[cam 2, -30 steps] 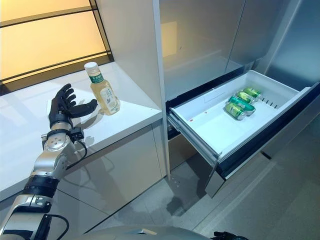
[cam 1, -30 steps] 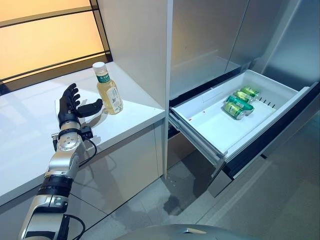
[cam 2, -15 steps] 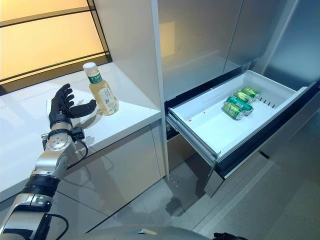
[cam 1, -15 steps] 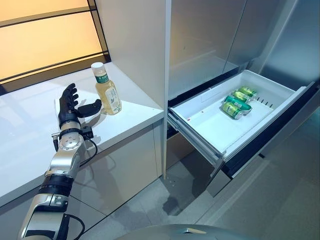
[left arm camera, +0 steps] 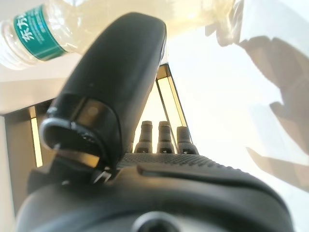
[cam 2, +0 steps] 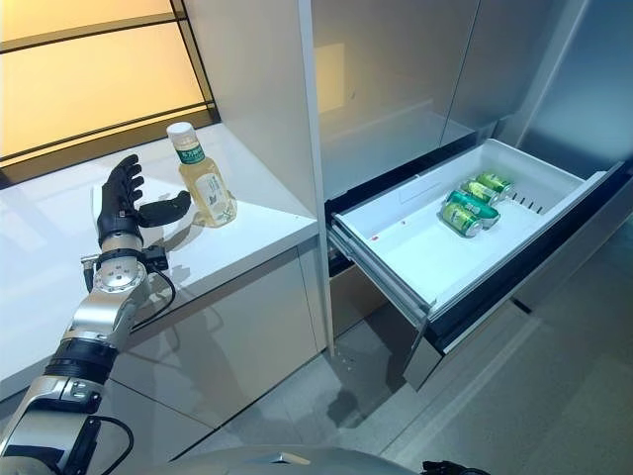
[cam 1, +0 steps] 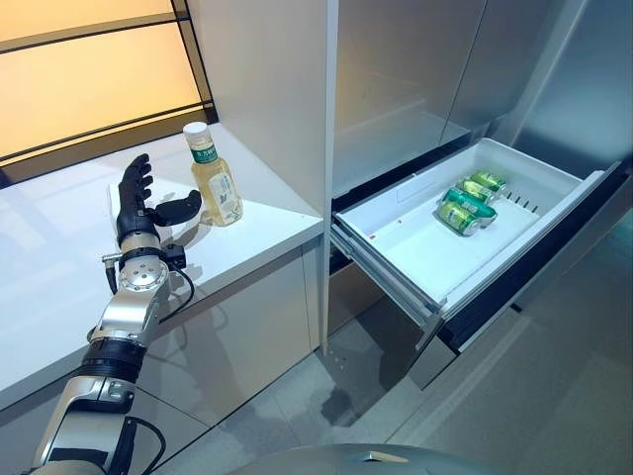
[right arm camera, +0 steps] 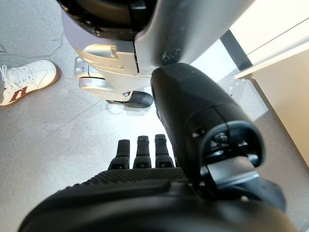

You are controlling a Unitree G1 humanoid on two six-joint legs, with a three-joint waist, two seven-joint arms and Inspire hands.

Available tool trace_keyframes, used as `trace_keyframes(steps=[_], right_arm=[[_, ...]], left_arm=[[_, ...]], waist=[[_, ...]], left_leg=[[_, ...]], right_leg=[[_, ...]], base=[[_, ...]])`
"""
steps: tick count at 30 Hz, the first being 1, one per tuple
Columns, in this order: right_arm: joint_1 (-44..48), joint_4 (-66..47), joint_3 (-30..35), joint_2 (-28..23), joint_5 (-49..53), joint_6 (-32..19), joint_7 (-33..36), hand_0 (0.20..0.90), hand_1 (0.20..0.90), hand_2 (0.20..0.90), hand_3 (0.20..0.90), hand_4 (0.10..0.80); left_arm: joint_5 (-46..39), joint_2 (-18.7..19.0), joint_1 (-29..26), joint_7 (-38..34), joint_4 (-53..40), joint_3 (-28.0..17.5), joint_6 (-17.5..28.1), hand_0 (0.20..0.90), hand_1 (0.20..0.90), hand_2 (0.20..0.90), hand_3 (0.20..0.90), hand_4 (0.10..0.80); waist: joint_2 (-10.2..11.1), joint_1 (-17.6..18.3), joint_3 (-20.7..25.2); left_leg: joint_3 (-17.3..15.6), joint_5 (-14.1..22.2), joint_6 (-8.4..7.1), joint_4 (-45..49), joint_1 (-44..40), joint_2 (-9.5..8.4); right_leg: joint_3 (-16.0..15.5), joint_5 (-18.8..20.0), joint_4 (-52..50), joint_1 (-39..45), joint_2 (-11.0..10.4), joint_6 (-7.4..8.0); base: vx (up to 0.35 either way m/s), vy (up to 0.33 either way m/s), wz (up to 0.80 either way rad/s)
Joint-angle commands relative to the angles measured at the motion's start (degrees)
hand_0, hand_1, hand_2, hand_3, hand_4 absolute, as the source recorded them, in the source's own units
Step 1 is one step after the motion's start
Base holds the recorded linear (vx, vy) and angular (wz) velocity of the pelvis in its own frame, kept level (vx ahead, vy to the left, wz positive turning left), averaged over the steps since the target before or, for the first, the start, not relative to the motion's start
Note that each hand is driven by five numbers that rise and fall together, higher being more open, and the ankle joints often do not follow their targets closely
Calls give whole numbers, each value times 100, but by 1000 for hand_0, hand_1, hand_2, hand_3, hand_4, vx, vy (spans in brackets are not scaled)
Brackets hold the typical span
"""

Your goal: Put drinks into fridge and close the fridge

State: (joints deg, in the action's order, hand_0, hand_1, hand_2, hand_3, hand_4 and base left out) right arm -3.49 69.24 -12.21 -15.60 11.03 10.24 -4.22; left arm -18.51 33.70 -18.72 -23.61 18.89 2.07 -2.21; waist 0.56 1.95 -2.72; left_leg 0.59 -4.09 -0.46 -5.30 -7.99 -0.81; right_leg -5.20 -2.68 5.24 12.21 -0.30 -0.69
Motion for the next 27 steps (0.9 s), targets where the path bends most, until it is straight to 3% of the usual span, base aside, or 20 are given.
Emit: trace_keyframes(steps=[1, 17, 27], right_arm=[[186, 141, -261, 34, -114, 10, -168, 900, 900, 900, 900, 800], [256, 141, -262, 19, -86, 70, -177, 900, 900, 900, 900, 800], [281, 54, -268, 4, -40, 148, -145, 900, 900, 900, 900, 800]], left_arm=[[-139, 287, -1397, 131, -58, 87, 613, 900, 900, 900, 900, 800], [-1466, -122, -1429, 824, -136, 181, 490, 900, 900, 900, 900, 800], [-1888, -180, -1346, 1125, -409, 94, 579, 900, 900, 900, 900, 800]], waist=[[-114, 58, 166], [-109, 46, 166], [-119, 9, 173]], left_leg=[[147, 719, 144, 48, -164, -196], [167, 713, 152, 56, -145, -209], [194, 696, 147, 53, -116, -213]], right_leg=[[139, 125, -228, -385, -17, 405], [125, 130, -239, -407, -17, 413], [94, 138, -235, -417, -25, 413]], base=[[0, 0, 0], [0, 0, 0], [0, 0, 0]])
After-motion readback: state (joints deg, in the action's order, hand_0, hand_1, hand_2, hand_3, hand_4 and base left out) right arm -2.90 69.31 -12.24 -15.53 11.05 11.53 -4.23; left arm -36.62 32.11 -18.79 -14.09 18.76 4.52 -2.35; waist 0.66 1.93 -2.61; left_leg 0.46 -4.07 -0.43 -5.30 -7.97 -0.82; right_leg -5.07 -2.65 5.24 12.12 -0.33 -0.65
